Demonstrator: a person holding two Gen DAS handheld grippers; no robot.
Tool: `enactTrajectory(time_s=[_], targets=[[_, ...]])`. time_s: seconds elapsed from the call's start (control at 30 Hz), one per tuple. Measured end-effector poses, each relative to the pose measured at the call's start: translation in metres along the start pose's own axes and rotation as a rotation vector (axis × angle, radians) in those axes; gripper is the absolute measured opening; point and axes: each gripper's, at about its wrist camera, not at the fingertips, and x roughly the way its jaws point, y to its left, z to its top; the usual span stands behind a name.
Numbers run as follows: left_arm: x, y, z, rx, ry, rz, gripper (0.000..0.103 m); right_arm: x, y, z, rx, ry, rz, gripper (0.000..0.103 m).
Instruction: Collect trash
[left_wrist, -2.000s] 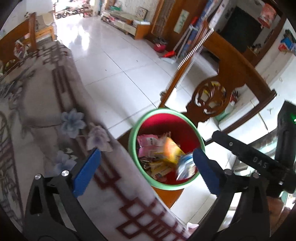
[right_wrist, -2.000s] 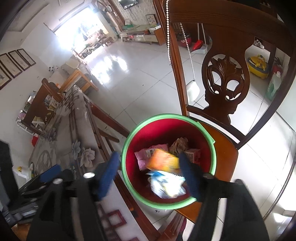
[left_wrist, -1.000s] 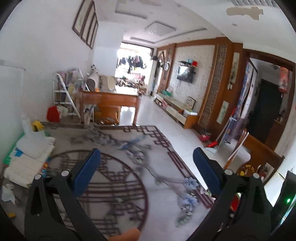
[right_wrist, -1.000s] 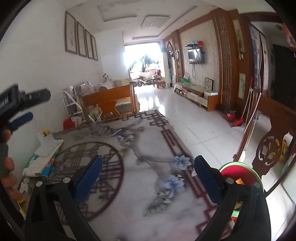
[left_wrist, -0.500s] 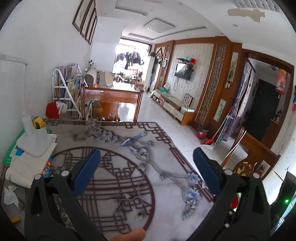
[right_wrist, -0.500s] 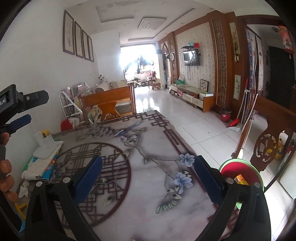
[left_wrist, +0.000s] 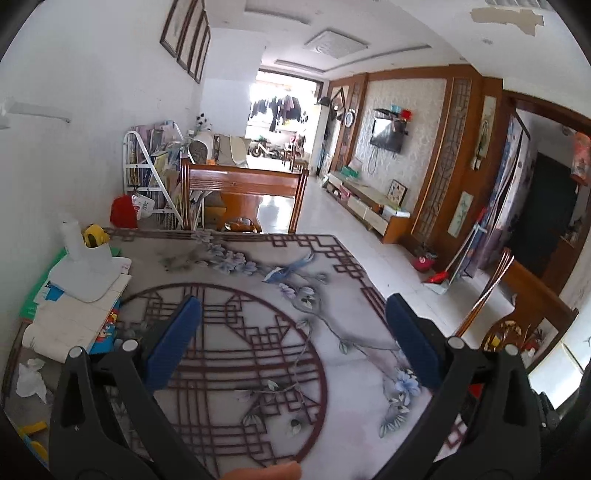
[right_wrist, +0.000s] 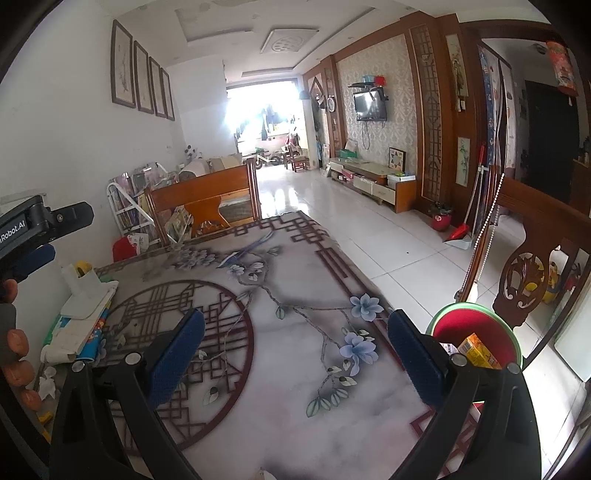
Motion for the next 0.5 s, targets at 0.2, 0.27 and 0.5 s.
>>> enactTrajectory(time_s=[0.2,0.27,0.5], targets=[[0.0001,0.0053,0.0015,-0.032,0.023,-0.041,0.098,-0.0016,0.0005,-0.0011,-0.003,0.001,0.003,0.096],[0.0,0.0041,0.002,-0.02,0.029,-0.048,0.098,-0.0017,0.0007,-0.0012,-0.004,0.0,0.002,0.096],[-0.0023,-0.0009,0.0005,0.005,0.024,-0.066,0.098,-0.0007,-0.0008,-0.0047,-0.006,0.019,-0.001,0.096]])
